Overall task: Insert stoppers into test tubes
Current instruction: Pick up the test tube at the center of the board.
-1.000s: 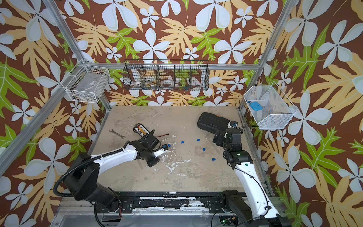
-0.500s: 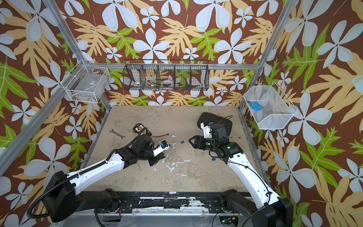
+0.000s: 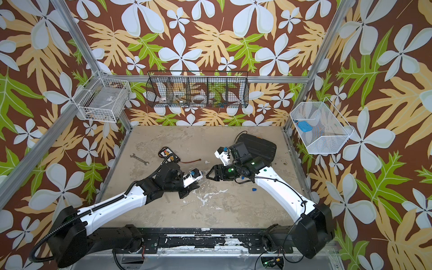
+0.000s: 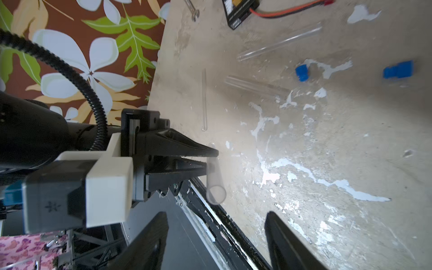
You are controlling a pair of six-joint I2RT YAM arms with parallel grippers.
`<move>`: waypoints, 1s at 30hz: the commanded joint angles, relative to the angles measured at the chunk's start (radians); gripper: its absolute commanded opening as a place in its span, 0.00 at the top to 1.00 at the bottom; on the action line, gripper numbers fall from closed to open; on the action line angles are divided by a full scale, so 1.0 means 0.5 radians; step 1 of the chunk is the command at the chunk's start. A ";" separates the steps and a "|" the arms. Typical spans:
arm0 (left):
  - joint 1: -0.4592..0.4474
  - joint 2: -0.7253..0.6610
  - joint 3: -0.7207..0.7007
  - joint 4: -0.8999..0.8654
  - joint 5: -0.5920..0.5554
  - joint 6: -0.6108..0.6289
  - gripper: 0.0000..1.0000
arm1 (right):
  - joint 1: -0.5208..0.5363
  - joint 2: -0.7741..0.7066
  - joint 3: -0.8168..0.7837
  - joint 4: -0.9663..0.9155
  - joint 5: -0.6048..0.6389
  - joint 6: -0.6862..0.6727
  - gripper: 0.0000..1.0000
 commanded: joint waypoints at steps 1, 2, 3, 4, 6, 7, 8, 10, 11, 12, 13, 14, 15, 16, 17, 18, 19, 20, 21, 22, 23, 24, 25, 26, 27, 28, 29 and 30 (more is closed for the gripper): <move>-0.007 0.000 0.014 0.053 0.008 0.021 1.00 | 0.066 0.076 0.038 -0.076 0.060 -0.016 0.36; -0.010 -0.002 0.012 0.052 0.008 0.021 1.00 | 0.087 0.097 0.044 -0.068 0.068 -0.007 0.38; -0.010 -0.002 0.014 0.052 0.008 0.021 1.00 | 0.101 0.113 0.051 -0.062 0.075 -0.003 0.39; -0.010 -0.002 0.011 0.054 0.009 0.024 1.00 | 0.113 0.133 0.059 -0.057 0.075 0.003 0.40; -0.013 -0.002 0.010 0.049 0.012 0.024 1.00 | 0.129 0.161 0.065 -0.036 0.073 0.016 0.44; -0.013 -0.002 0.011 0.050 0.011 0.028 1.00 | 0.136 0.175 0.067 -0.024 0.070 0.026 0.46; -0.012 -0.003 0.011 0.054 0.014 0.028 1.00 | 0.140 0.191 0.068 -0.009 0.065 0.040 0.47; -0.012 -0.003 0.011 0.053 0.018 0.031 1.00 | 0.150 0.212 0.075 0.006 0.064 0.050 0.50; -0.016 -0.002 0.011 0.053 0.023 0.033 1.00 | 0.153 0.229 0.080 0.007 0.066 0.056 0.52; -0.016 -0.001 0.014 0.051 0.024 0.035 1.00 | 0.158 0.241 0.084 0.008 0.069 0.055 0.53; -0.016 0.001 0.017 0.047 0.024 0.033 1.00 | 0.160 0.249 0.085 0.006 0.069 0.056 0.54; -0.018 -0.001 0.017 0.044 0.024 0.033 1.00 | 0.162 0.255 0.083 0.012 0.066 0.059 0.56; -0.018 0.001 0.017 0.043 0.024 0.036 1.00 | 0.164 0.257 0.081 0.019 0.064 0.061 0.57; -0.019 0.000 0.019 0.041 0.024 0.034 1.00 | 0.164 0.262 0.079 0.023 0.062 0.064 0.60; -0.018 0.000 0.017 0.042 0.024 0.038 1.00 | 0.165 0.267 0.081 0.023 0.057 0.065 0.61; -0.021 0.000 0.017 0.042 0.024 0.040 1.00 | 0.167 0.272 0.085 0.024 0.052 0.065 0.62; -0.022 0.004 0.015 0.042 0.024 0.040 1.00 | 0.164 0.275 0.083 0.029 0.047 0.065 0.63; -0.022 0.005 0.017 0.040 0.021 0.041 1.00 | 0.167 0.278 0.080 0.036 0.042 0.068 0.64; -0.024 0.005 0.017 0.042 0.018 0.041 1.00 | 0.167 0.281 0.081 0.038 0.035 0.071 0.66; -0.025 0.004 0.017 0.041 0.016 0.041 1.00 | 0.166 0.282 0.081 0.047 0.033 0.075 0.67; -0.026 0.004 0.017 0.041 0.017 0.041 1.00 | 0.167 0.281 0.078 0.054 0.029 0.080 0.67; -0.028 0.003 0.019 0.040 0.017 0.042 1.00 | 0.165 0.283 0.076 0.061 0.023 0.083 0.67; -0.029 0.000 0.018 0.042 0.018 0.041 1.00 | 0.166 0.284 0.075 0.067 0.019 0.087 0.67; -0.029 -0.003 0.017 0.042 0.016 0.042 1.00 | 0.168 0.284 0.075 0.072 0.015 0.090 0.68; -0.029 -0.002 0.017 0.041 0.015 0.042 1.00 | 0.170 0.286 0.075 0.075 0.016 0.092 0.68; -0.029 -0.002 0.017 0.040 0.015 0.042 1.00 | 0.170 0.284 0.070 0.076 0.014 0.093 0.68; -0.030 -0.002 0.017 0.037 0.015 0.041 1.00 | 0.170 0.284 0.072 0.076 0.013 0.093 0.69; -0.032 -0.002 0.017 0.038 0.013 0.041 1.00 | 0.170 0.287 0.072 0.078 0.008 0.093 0.70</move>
